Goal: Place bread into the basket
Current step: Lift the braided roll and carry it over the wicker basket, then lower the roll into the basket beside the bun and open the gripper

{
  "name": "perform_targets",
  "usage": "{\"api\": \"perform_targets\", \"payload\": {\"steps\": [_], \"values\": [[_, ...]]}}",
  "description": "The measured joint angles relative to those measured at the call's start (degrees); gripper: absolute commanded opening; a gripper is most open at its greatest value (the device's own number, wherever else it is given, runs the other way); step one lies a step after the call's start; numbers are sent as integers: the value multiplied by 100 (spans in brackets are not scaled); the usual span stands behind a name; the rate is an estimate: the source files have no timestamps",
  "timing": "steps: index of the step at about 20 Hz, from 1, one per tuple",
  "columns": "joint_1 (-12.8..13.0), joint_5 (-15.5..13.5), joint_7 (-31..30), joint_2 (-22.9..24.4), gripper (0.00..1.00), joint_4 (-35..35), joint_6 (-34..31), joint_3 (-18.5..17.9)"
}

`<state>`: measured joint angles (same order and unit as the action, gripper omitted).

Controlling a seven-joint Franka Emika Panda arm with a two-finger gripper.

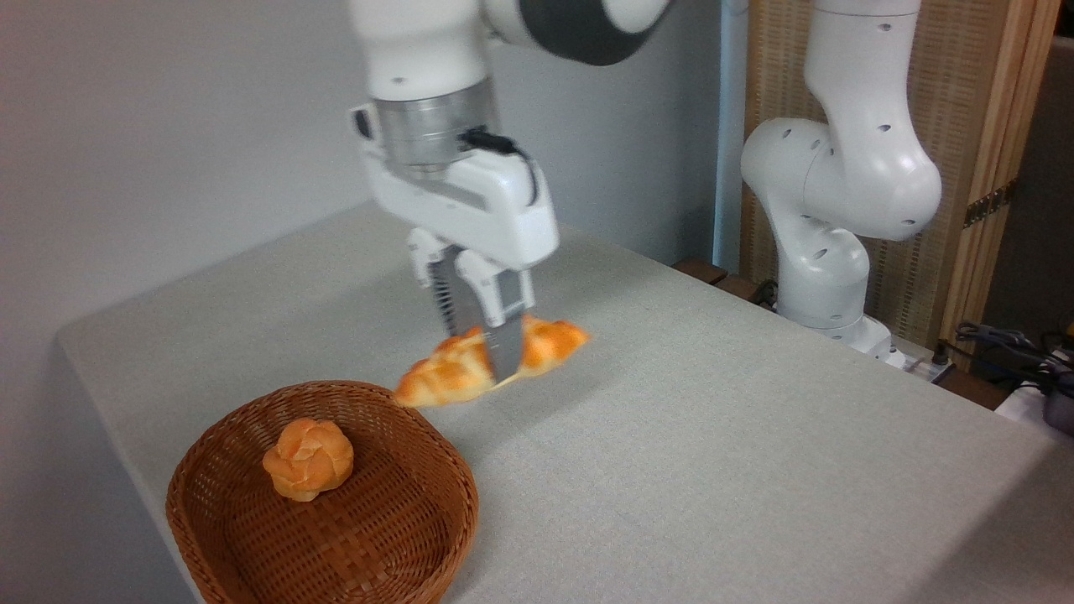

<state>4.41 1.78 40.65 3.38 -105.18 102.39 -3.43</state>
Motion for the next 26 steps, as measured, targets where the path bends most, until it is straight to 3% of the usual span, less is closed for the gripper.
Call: {"api": "perform_targets", "payload": {"steps": [6, 8, 13, 15, 19, 26], "values": [[19, -22, -82, -1528, 43, 1590, 257, 30], [20, -30, -265, -1771, 61, 1732, 650, 106], [29, -29, -568, -2172, 78, 1762, 803, 397], [33, -29, -571, -2282, 90, 1772, 839, 455], [2, -23, -571, -2318, 100, 1816, 947, 452], [-24, 199, -571, -2318, 100, 1832, 961, 448]]}}
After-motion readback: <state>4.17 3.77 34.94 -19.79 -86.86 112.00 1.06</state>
